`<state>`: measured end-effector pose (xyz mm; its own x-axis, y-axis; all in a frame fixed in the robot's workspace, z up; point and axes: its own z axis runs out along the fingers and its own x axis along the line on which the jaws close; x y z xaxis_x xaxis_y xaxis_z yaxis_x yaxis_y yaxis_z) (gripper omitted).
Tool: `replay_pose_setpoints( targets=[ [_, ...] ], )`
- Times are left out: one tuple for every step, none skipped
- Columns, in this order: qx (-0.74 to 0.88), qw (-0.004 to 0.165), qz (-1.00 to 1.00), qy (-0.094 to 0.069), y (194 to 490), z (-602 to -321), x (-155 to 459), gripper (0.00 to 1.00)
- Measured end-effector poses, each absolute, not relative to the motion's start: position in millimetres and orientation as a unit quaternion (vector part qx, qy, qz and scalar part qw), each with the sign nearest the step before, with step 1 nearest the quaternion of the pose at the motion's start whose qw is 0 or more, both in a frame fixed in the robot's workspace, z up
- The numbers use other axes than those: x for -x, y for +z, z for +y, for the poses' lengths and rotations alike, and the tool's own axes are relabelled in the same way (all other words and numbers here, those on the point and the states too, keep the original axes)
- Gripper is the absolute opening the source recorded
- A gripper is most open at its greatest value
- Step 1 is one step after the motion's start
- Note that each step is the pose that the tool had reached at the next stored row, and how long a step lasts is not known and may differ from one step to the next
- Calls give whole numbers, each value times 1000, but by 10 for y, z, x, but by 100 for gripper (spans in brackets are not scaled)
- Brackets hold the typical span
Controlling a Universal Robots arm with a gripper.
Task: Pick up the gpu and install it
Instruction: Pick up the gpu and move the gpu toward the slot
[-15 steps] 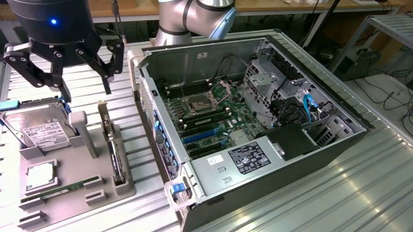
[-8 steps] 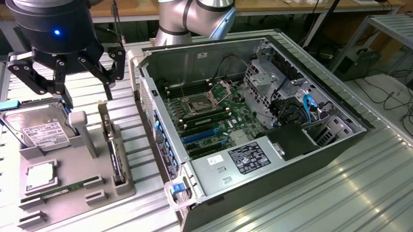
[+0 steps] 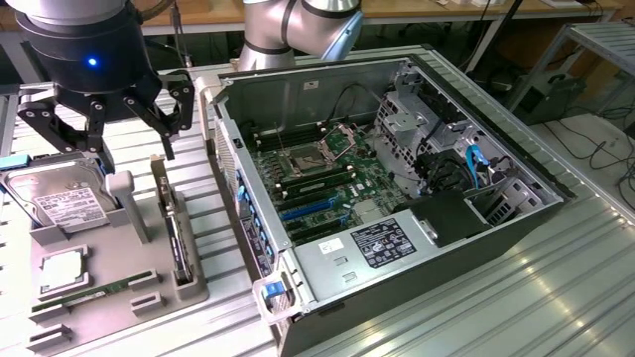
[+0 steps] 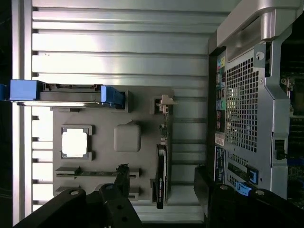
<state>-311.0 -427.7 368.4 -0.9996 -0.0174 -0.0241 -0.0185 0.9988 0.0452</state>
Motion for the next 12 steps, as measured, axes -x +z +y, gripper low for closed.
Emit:
replay_pose_setpoints(
  targets=[
    [9, 12, 1000, 23, 3679, -4279, 3110, 66],
    [9, 12, 1000, 23, 3672, -4281, 3110, 66],
    [9, 12, 1000, 23, 3667, -4282, 3110, 66],
    [9, 12, 1000, 23, 3660, -4284, 3110, 66],
    [9, 12, 1000, 23, 3655, -4286, 3110, 66],
    [9, 12, 1000, 23, 3649, -4288, 3110, 66],
    [9, 12, 1000, 23, 3645, -4291, 3110, 66],
    [9, 12, 1000, 23, 3638, -4294, 3110, 66],
    [9, 12, 1000, 23, 3628, -4300, 3110, 66],
    [9, 12, 1000, 23, 3624, -4303, 3110, 66],
    [9, 12, 1000, 23, 3619, -4306, 3110, 66],
    [9, 12, 1000, 23, 3613, -4310, 3110, 66]
  ],
)
